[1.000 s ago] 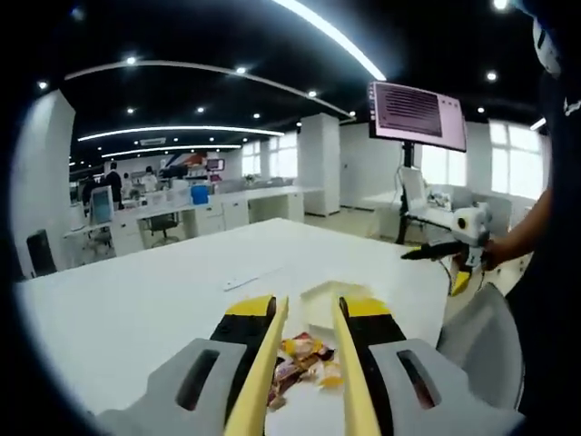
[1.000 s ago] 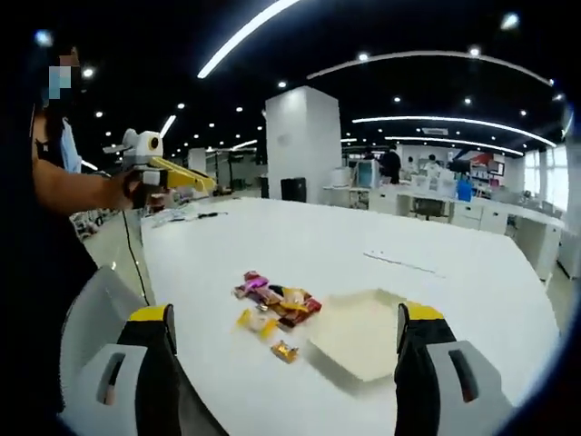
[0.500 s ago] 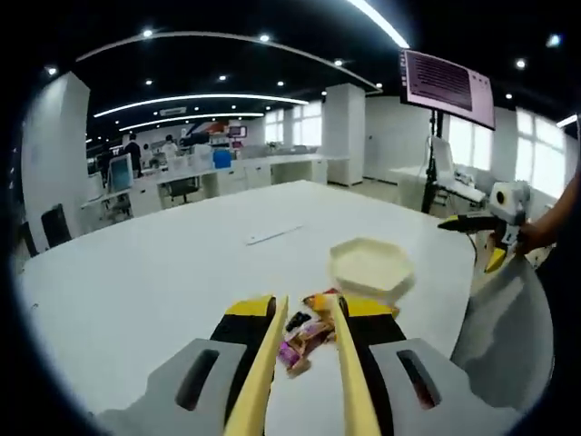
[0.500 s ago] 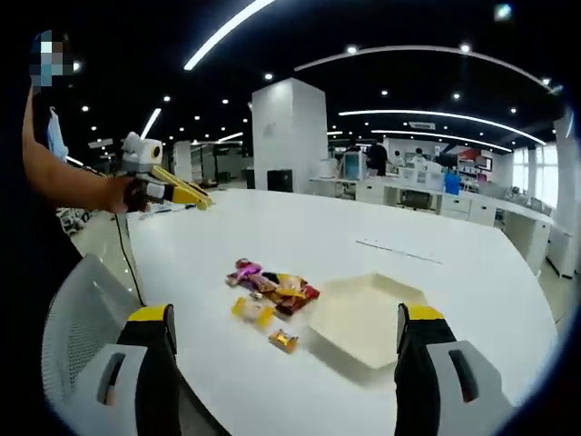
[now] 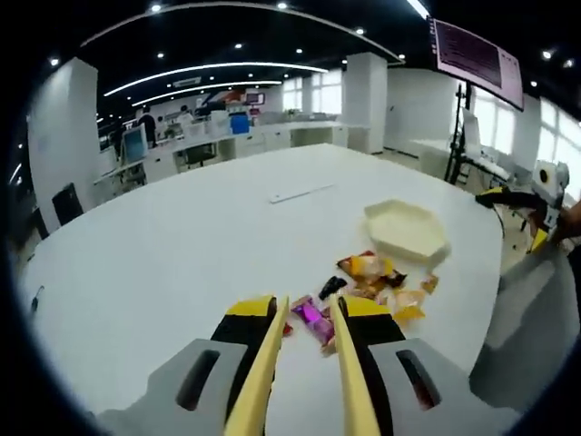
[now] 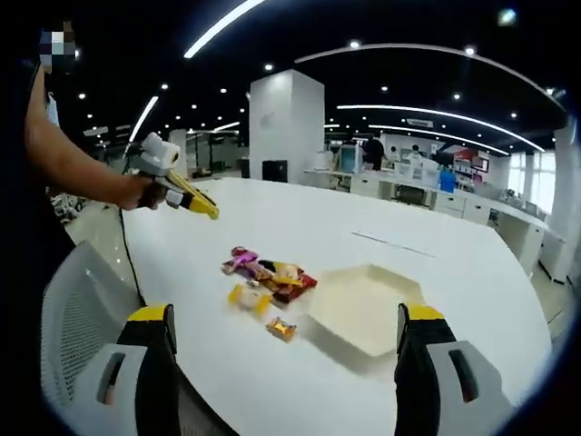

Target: Place the target food into the container with the food tongs after gripping and lifting it, then release it inside without dropping or visibly crushing the food.

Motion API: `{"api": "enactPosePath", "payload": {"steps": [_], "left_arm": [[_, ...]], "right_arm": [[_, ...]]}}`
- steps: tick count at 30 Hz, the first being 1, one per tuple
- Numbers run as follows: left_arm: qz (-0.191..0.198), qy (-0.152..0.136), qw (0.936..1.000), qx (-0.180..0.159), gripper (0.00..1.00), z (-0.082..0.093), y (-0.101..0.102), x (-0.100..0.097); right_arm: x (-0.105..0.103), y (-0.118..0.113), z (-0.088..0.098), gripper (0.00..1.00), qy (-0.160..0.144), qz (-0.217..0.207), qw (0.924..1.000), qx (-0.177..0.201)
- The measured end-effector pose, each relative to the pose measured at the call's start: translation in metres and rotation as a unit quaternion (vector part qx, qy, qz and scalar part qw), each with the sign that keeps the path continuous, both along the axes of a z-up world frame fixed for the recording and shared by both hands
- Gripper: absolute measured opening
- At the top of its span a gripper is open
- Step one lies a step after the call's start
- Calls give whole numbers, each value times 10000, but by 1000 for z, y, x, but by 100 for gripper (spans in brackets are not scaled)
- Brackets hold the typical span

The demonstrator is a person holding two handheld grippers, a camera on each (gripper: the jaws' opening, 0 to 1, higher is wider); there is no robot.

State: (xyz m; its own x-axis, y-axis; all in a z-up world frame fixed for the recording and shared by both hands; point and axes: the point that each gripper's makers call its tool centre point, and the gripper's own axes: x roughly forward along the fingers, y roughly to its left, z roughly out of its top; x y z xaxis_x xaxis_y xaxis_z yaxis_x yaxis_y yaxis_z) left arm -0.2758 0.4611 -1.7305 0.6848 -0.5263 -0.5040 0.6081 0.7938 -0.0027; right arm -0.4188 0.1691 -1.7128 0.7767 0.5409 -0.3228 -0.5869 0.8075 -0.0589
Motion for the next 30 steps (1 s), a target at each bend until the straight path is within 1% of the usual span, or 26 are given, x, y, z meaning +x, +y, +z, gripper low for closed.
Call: {"api": "enactPosePath", "payload": {"steps": [1,4,7,9,10,11,12,13,14,16,17,19,20,21,23,25,27,29,30], "left_arm": [[92,81,9999,71,24,-6,2,5],[127,136,9998,21,23,-11,-1,13],[226,224,9994,109,23,-23,0,23],[286,333,9989,158,23,-34,0,29],[370,459,9980,223,23,-41,3,31],[393,474,9977,272,23,-44,4,33],[409,501,9973,340,23,-48,5,35],[453,556,9962,499,23,-54,9,38],[487,596,9956,543,23,-57,10,39],[528,645,9952,506,23,-65,9,45],[519,722,9948,491,23,-72,7,47],[517,766,9941,562,23,-80,4,49],[548,838,9933,574,23,-84,4,49],[594,842,9929,594,23,-88,5,49],[652,921,9920,571,23,-91,4,49],[613,939,9922,536,23,-96,1,50],[644,1000,9913,564,22,-100,0,49],[705,1031,9904,585,21,-105,1,49],[767,927,9910,580,20,-102,2,51]], "right_arm": [[0,0,0,99,6,-20,10000,-8],[-1,0,-5,99,97,-20,9999,-70],[-3,1,-8,99,97,-1,9998,-192],[-3,0,-11,99,148,3,9996,-245],[-2,-1,-14,99,201,9,9994,-269],[-2,-2,-15,99,277,-22,9993,-245],[-1,-5,-15,99,283,-85,9993,-232],[0,-9,-14,99,238,-175,9993,-236],[1,-11,-14,99,242,-230,9992,-222],[1,-15,-15,99,276,-335,9988,-204],[1,-15,-14,99,255,-330,9989,-206],[1,-14,-13,99,229,-304,9991,-171],[0,-12,-13,99,211,-254,9993,-167],[-1,-9,-13,99,224,-174,9995,-160],[-1,-8,-13,99,202,-124,9995,-209],[0,-8,-13,98,183,-96,9995,-243],[1,-10,-15,98,244,-144,9994,-213],[1,-10,-15,97,222,-145,9994,-202],[1,-9,-15,97,228,-136,9994,-208]]}}
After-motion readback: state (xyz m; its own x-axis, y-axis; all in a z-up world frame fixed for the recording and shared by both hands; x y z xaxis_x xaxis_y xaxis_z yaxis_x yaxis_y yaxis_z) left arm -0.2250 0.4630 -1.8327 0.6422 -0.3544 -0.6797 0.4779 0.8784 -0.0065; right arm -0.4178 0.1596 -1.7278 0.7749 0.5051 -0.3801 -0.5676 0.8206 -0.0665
